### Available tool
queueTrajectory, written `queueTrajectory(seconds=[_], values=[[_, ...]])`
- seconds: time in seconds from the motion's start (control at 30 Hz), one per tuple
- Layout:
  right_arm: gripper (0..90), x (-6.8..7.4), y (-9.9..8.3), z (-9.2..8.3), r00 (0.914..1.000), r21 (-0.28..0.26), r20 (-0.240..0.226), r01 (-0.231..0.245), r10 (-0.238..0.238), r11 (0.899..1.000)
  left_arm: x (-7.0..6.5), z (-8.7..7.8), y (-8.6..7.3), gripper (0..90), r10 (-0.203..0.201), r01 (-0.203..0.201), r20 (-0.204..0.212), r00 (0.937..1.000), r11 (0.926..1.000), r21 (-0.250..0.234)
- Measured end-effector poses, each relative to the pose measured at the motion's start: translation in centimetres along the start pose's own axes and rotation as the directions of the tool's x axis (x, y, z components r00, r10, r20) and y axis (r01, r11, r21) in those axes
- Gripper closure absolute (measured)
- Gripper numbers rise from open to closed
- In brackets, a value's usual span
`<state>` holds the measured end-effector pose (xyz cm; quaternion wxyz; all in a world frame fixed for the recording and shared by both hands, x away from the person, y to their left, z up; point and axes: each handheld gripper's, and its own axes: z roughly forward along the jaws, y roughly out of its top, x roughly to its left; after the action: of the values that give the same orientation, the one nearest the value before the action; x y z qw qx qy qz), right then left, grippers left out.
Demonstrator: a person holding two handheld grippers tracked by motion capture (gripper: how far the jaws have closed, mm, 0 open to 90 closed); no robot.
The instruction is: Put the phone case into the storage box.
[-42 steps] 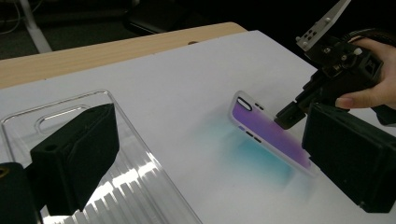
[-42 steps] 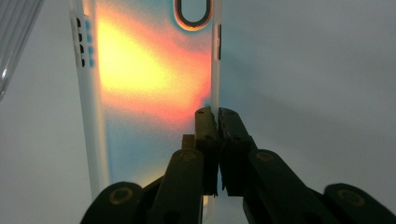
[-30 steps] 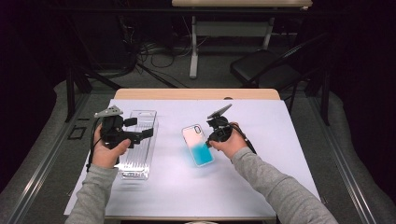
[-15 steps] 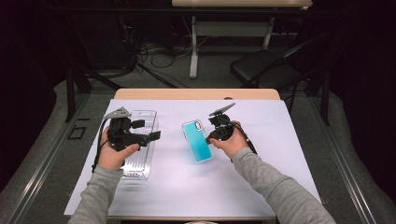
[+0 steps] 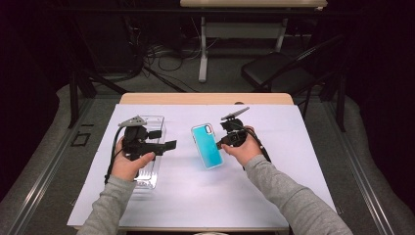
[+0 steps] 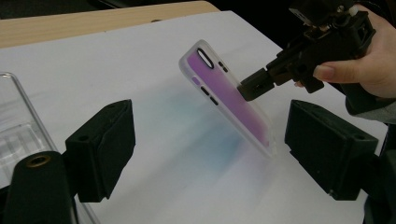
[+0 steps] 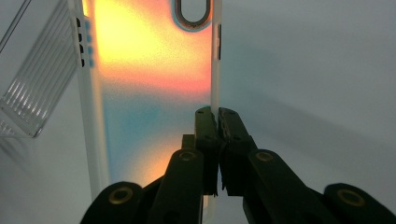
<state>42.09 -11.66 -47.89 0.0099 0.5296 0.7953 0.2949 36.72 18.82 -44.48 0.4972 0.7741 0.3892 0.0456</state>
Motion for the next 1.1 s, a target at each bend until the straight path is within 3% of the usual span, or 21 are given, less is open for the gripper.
queueTrajectory(seconds=[0.33, 0.8, 0.93, 1.1], values=[[87.6, 0.5, -0.1, -0.6, 1.0000, -0.041, -0.005, 0.008, -0.008, 0.999, -1.0, 1.1, -0.3, 18.7, 0.005, -0.006, 0.040, 0.9992, 0.9999, 0.016], [87.6, 1.0, -0.4, -1.0, 0.9996, -0.081, -0.007, 0.027, -0.028, 0.996, -1.1, 2.0, -0.8, 30.4, -0.067, 0.065, 0.099, 0.9929, 0.9976, 0.026], [87.6, 1.0, -0.4, -1.2, 0.9995, -0.087, -0.004, 0.030, -0.031, 0.996, -1.1, 2.1, -1.0, 34.8, -0.084, 0.081, 0.099, 0.9916, 0.9963, 0.031], [87.6, 1.0, -0.5, -1.2, 0.9994, -0.106, -0.006, 0.034, -0.035, 0.994, -1.4, 2.4, -1.0, 36.5, -0.077, 0.073, 0.093, 0.9927, 0.9966, 0.039]])
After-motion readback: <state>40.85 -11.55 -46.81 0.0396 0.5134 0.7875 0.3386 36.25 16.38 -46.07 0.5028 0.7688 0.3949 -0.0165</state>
